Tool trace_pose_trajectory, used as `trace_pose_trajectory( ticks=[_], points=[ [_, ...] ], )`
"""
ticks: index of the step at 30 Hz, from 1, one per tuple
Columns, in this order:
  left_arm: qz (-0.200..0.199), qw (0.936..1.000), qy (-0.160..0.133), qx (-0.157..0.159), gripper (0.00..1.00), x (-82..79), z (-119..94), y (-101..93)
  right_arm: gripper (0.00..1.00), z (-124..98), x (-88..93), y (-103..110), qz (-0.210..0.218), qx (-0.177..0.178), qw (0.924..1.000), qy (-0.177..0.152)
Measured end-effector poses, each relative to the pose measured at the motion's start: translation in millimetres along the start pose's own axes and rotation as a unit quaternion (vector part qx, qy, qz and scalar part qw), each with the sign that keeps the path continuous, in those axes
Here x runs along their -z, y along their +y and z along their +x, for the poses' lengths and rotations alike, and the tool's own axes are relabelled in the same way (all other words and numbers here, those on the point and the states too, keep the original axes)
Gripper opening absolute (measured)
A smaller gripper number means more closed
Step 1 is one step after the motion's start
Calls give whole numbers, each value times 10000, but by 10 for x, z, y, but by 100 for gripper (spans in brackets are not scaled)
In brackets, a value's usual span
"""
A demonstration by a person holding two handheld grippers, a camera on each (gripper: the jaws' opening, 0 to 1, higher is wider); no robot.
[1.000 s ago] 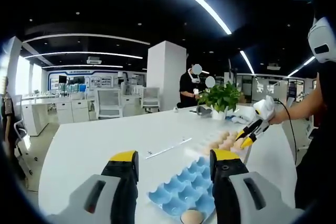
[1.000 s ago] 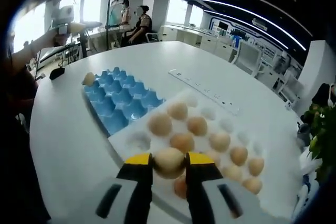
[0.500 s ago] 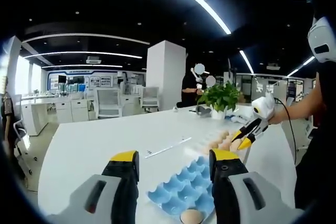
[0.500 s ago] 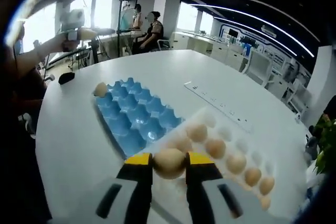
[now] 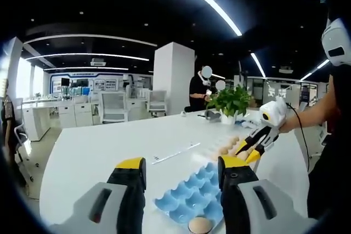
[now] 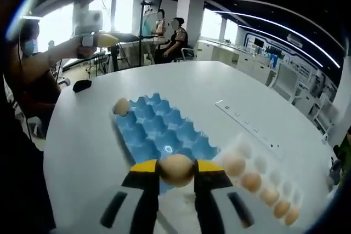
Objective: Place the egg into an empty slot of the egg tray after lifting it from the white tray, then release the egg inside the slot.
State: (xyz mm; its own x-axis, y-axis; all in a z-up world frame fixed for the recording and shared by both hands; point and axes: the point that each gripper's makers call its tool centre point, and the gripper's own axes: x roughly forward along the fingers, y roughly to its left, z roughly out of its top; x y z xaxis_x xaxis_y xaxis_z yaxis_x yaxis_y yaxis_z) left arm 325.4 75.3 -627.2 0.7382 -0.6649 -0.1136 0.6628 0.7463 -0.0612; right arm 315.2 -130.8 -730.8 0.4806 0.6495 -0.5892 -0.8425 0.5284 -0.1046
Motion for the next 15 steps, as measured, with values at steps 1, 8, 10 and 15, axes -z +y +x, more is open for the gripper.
trace_pose_trajectory(
  ticks=[1,8,10,15],
  points=[
    [9,10000,4,1,53,1,1,0,23,25,-15,19,-37,-24,10000,-3],
    [13,10000,-19,-17,53,-12,-8,14,23,233,-169,236,-161,-334,9993,-106],
    [16,10000,-15,-19,53,-10,-10,17,23,273,-190,285,-202,-416,9989,-104],
    [18,10000,-18,-32,53,-12,-18,26,23,366,-228,388,-307,-553,9979,-115]
  ],
)
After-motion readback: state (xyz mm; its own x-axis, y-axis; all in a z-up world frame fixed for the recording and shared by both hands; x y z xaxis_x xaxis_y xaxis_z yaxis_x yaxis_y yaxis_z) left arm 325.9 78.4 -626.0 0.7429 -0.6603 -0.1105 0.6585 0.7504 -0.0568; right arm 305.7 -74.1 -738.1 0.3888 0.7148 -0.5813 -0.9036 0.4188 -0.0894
